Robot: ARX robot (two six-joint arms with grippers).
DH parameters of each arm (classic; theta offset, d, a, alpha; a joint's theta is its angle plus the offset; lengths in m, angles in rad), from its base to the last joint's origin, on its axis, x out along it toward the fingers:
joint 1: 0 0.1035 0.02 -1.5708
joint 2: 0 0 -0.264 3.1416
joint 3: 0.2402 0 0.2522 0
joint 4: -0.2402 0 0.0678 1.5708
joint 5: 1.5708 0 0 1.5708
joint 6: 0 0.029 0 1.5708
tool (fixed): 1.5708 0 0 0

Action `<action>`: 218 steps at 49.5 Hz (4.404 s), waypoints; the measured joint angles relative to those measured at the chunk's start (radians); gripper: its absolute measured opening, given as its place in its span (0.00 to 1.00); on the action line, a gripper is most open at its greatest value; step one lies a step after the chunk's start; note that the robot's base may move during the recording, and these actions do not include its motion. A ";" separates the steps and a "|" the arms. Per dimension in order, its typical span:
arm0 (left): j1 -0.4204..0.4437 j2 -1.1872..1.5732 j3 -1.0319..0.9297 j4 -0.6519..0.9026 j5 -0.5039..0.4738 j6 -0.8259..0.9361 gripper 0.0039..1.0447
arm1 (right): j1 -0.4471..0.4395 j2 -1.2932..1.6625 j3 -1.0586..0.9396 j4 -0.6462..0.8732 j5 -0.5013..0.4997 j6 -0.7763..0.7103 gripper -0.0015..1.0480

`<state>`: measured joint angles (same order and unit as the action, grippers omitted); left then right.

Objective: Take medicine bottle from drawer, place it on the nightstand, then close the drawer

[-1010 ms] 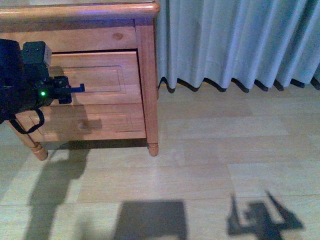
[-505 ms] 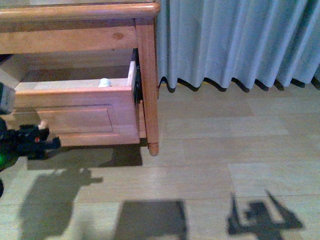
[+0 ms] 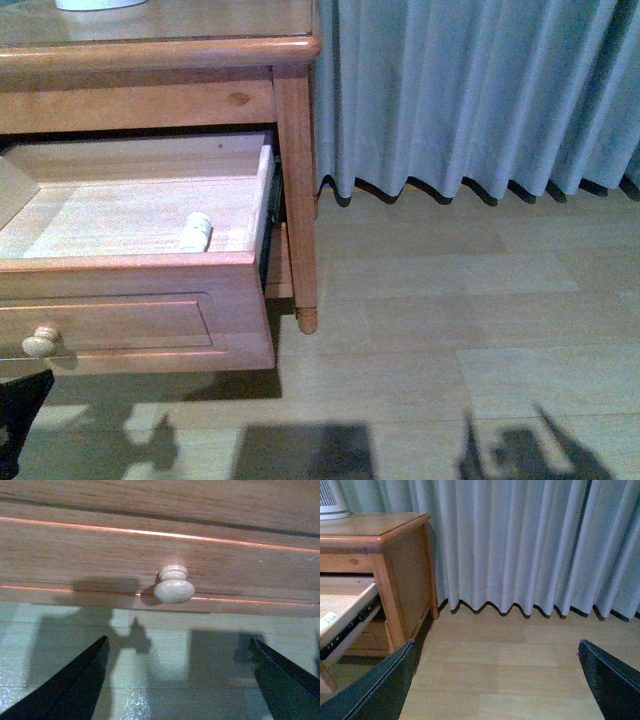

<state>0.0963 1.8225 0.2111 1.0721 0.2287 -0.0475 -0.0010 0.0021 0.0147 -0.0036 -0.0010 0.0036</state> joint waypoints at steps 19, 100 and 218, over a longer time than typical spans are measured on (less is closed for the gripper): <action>0.105 -0.861 0.053 -0.816 0.196 -0.063 0.94 | 0.000 0.000 0.000 0.000 0.000 0.000 0.93; -0.095 -1.816 -0.201 -1.078 -0.229 0.039 0.03 | 0.001 0.001 0.000 0.002 -0.004 0.000 0.93; -0.095 -1.818 -0.201 -1.078 -0.229 0.040 0.94 | 0.101 2.080 1.056 0.344 -0.040 0.027 0.29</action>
<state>0.0010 0.0044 0.0097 -0.0055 -0.0002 -0.0071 0.1005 2.0823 1.0710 0.3405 -0.0406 0.0307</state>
